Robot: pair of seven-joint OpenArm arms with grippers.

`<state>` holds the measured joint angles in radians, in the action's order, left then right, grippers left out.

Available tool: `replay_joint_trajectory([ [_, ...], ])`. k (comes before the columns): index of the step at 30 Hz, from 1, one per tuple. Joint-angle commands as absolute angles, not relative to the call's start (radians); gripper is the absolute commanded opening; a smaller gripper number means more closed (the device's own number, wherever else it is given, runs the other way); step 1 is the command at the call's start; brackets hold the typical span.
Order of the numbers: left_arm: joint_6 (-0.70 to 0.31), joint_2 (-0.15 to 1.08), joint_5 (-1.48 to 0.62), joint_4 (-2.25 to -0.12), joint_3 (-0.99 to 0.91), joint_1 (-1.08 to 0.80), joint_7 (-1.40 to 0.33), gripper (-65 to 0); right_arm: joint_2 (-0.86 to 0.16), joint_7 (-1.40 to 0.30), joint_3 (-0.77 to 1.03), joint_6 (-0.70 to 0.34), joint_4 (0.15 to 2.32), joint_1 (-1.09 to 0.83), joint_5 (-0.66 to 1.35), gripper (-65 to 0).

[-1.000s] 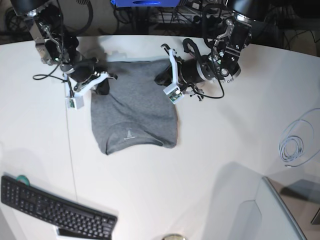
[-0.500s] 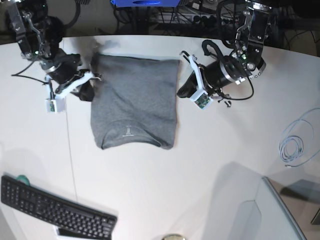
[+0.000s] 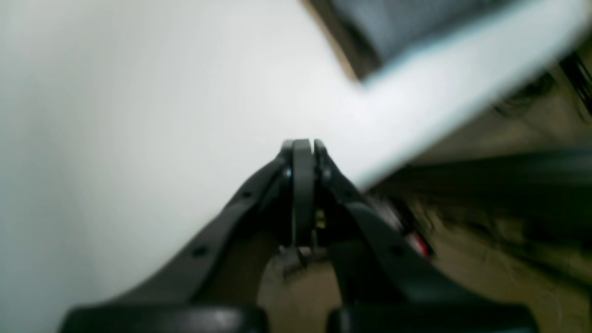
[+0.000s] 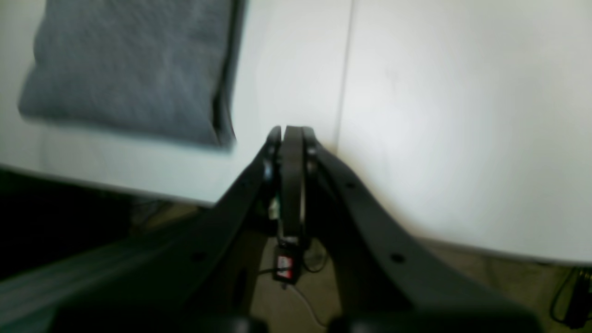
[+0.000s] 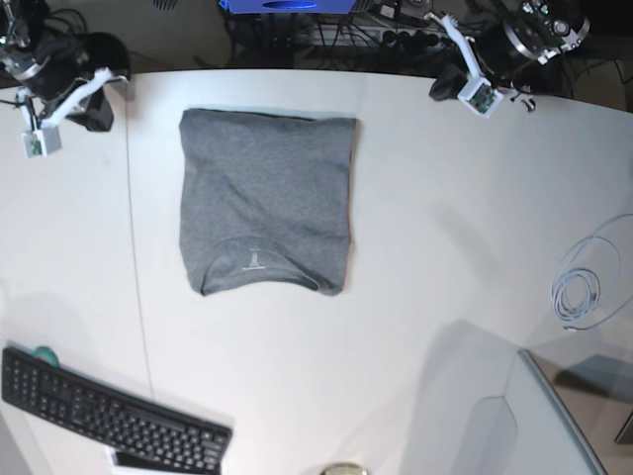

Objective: Layout the t-shirt on the table in an organized manner, then fold the t-shirt properly

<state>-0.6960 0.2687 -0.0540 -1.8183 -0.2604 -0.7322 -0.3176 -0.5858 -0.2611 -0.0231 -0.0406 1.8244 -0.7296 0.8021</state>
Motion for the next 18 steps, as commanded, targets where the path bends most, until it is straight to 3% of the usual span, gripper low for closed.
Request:
replay_joint_trajectory([
  [1,-0.698,0.274,-0.068,-1.834,-0.265,-0.774,-0.282,-65.0,-0.602,-0.255,-0.016,-0.077,1.84,-0.774,0.806,-65.0],
  [6,-0.698,0.265,-0.068,-1.799,-0.259,-0.924,-0.217,-65.0,-0.615,-0.268,-0.005,-0.17,1.83,-0.954,0.785,-65.0],
  [10,-0.698,0.234,-0.067,-1.655,-0.254,-0.981,-0.113,-65.0,-0.593,-0.36,-0.022,-0.252,1.811,-1.018,0.611,-65.0],
  [13,-0.698,0.208,-0.067,-1.46,-0.254,-0.977,0.002,-65.0,-0.538,-0.433,-0.079,-0.303,1.721,-0.986,0.473,-65.0],
  [18,-0.698,0.186,0.018,-1.047,-0.174,-0.862,0.232,-65.0,-0.476,-0.456,-0.209,-0.406,1.392,-0.817,0.351,-65.0],
])
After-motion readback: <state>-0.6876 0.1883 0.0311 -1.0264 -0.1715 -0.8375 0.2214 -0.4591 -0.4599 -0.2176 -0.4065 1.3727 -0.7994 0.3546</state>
